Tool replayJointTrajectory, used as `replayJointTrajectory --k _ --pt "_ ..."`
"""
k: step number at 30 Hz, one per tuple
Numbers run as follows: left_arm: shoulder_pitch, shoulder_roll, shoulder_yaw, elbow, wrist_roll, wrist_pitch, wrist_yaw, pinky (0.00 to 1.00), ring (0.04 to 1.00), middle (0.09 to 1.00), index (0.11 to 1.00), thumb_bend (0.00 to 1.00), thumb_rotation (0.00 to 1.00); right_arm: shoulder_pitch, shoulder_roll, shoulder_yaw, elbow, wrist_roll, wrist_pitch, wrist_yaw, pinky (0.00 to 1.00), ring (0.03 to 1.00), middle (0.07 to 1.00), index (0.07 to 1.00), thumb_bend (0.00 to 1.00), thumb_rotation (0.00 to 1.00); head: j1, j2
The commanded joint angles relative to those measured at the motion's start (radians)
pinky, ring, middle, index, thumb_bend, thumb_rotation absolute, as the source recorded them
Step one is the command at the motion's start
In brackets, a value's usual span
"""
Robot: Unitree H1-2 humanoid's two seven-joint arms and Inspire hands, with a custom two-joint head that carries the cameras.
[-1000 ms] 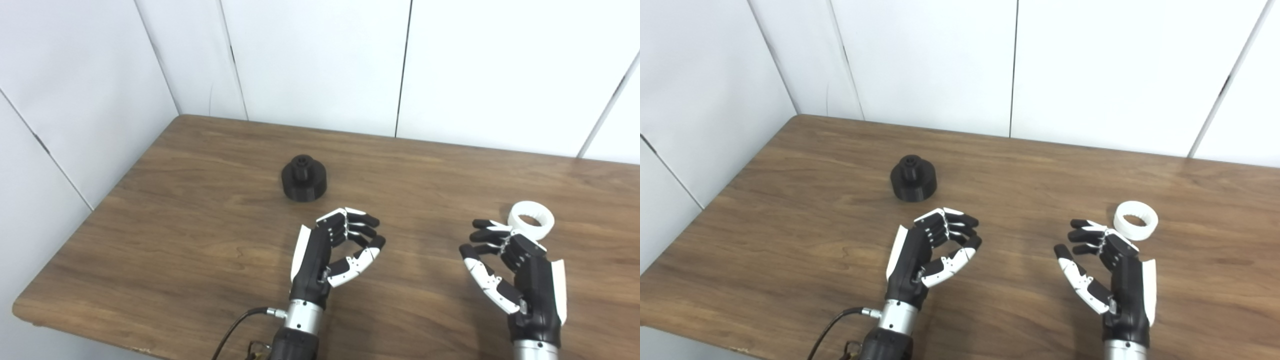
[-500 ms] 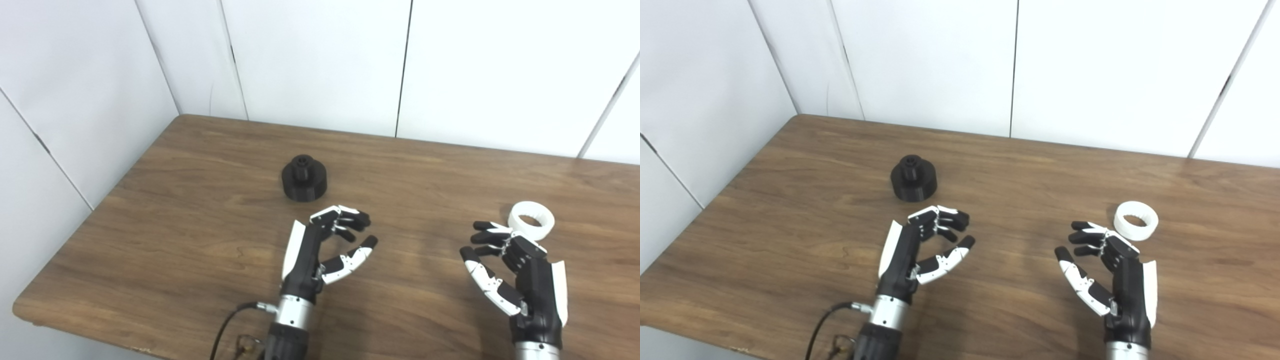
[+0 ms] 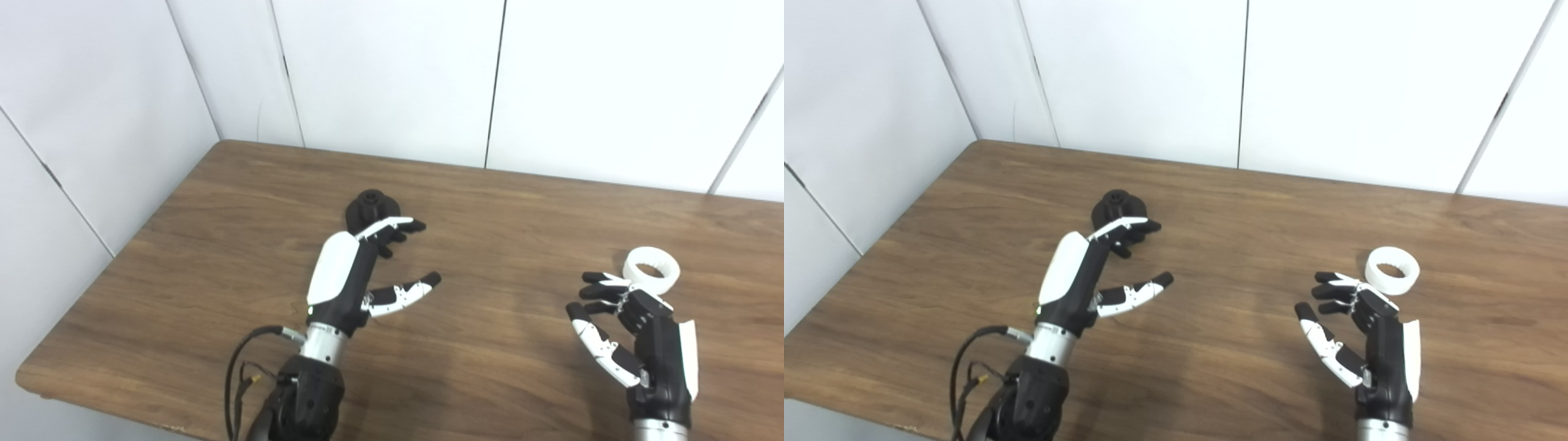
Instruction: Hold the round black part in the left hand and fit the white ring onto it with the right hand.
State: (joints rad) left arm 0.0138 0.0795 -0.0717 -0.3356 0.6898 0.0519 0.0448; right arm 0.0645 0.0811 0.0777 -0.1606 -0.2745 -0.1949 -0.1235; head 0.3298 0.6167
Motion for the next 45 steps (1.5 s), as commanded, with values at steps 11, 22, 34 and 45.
replayJointTrajectory --k 11,22,34,45 --pt "-0.100 0.104 0.038 -0.045 0.151 0.100 -0.026 0.61 0.735 0.799 0.764 0.67 0.37 0.014 -0.031 -0.005 -0.005 0.015 -0.047 0.013 0.51 0.597 0.660 0.499 0.50 0.16 0.004 0.000" --pt "-0.184 0.162 0.062 0.007 0.197 0.182 -0.056 0.64 0.799 0.849 0.826 0.72 0.39 0.009 -0.030 -0.010 -0.004 0.007 -0.040 0.017 0.49 0.580 0.657 0.499 0.50 0.16 0.006 -0.003" --pt "-0.248 0.198 0.050 0.157 0.243 0.215 -0.001 0.78 0.896 0.907 0.859 0.80 0.48 0.007 -0.030 -0.011 -0.008 0.011 -0.038 0.026 0.49 0.583 0.660 0.499 0.50 0.16 -0.001 -0.004" --pt "-0.303 0.243 0.012 0.277 0.287 0.279 -0.025 0.92 1.000 0.990 0.899 0.94 0.61 0.011 -0.031 -0.015 -0.010 0.015 -0.039 0.035 0.50 0.592 0.667 0.499 0.50 0.16 -0.006 -0.002"
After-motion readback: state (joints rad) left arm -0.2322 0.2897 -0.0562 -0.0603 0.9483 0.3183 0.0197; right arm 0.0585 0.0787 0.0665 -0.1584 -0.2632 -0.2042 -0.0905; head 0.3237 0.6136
